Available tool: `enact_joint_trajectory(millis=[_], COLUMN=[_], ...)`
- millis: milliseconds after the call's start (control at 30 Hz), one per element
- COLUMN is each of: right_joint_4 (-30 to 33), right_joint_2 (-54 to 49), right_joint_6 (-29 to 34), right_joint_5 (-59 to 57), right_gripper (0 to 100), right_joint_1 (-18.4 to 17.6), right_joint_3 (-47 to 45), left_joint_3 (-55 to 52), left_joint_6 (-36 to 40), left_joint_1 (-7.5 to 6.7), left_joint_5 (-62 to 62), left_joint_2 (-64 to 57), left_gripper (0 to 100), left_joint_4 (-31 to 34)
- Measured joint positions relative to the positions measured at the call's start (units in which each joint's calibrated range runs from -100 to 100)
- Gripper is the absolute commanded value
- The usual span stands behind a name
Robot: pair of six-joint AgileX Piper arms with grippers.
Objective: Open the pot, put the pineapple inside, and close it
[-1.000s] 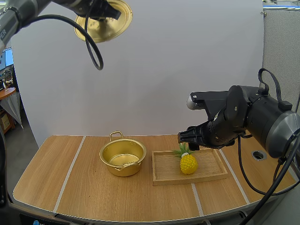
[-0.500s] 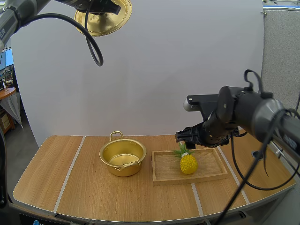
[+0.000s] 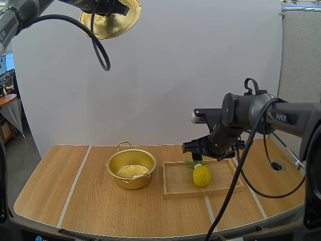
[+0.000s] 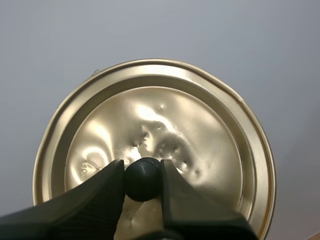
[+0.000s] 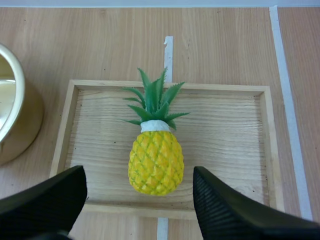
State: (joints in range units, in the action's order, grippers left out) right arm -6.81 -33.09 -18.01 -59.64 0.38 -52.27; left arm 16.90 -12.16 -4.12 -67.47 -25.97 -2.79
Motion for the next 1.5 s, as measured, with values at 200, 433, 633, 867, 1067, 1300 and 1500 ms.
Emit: enact_joint_trajectory(millis=[200,433,633,867,1067,1300,1500], right_joint_4=[-2.7,-3.8,-3.4,-3.0,-2.2,-1.4,-1.4], right_joint_2=[4.2,8.3,8.9,11.4,12.5,12.5,15.4], right_joint_6=[-2.1,-3.3,-3.3,-3.3,-3.3,-3.4,-3.4], right_joint_5=[0.6,2.7,4.8,5.4,7.2,9.1,10.0], right_gripper=[100,100,100,100,100,100,100], right_joint_1=[0.0,-0.2,-0.2,-0.2,-0.2,-0.2,-0.2], right_joint_3=[0.0,0.0,0.0,0.0,0.0,0.0,0.0], left_joint_3=[0.0,0.0,0.0,0.0,0.0,0.0,0.0], left_joint_6=[0.0,0.0,0.0,0.0,0.0,0.0,0.0], left_joint_1=[0.00,0.00,0.00,0.00,0.00,0.00,0.00], left_joint_5=[0.0,0.0,0.0,0.0,0.0,0.0,0.0], left_joint_2=[0.0,0.0,0.0,0.0,0.0,0.0,0.0], left_gripper=[0,0,0,0,0,0,0], left_joint_4=[0.0,0.0,0.0,0.0,0.0,0.0,0.0])
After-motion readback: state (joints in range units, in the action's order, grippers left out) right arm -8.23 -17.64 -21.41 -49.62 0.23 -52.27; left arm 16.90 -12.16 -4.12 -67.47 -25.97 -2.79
